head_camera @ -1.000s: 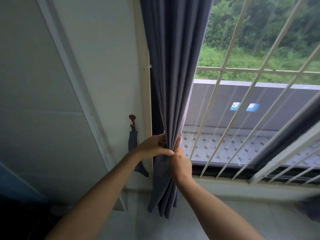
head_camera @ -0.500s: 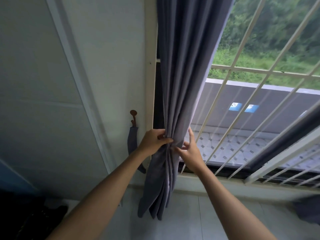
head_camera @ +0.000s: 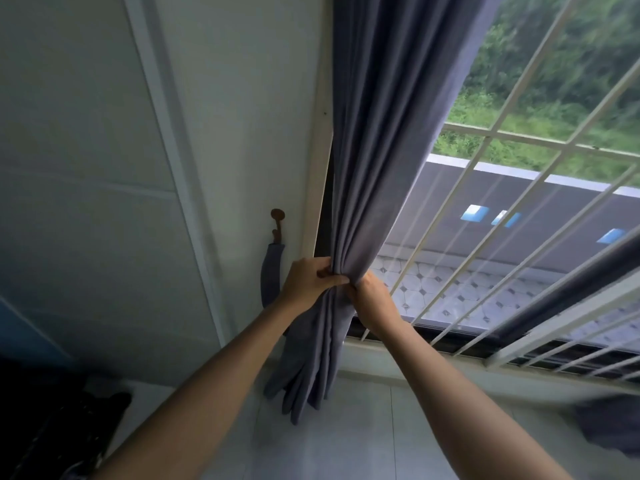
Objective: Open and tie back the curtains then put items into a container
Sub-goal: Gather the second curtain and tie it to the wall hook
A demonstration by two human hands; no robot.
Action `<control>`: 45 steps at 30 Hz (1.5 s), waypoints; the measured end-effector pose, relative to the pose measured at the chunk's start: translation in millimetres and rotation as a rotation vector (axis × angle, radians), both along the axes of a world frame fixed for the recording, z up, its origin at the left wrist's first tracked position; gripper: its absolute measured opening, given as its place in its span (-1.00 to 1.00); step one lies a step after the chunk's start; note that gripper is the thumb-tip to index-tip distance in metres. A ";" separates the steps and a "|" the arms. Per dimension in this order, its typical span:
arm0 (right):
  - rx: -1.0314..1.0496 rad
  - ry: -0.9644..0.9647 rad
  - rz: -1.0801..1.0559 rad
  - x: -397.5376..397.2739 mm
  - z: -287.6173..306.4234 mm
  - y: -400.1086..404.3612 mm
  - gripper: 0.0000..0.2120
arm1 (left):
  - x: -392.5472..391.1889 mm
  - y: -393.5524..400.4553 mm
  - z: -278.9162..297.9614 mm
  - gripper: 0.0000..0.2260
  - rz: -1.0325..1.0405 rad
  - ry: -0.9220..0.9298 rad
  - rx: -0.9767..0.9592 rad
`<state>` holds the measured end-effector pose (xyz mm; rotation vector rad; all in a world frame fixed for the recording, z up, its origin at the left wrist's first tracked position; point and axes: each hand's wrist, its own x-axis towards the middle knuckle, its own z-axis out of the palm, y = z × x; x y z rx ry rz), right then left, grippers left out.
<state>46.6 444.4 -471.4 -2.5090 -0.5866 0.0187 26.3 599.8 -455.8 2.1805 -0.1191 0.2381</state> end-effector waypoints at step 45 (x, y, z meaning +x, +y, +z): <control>0.296 0.231 -0.297 28.4 51.0 41.5 -0.53 | 3.0 -7.8 -65.5 -0.41 0.266 -0.116 -0.246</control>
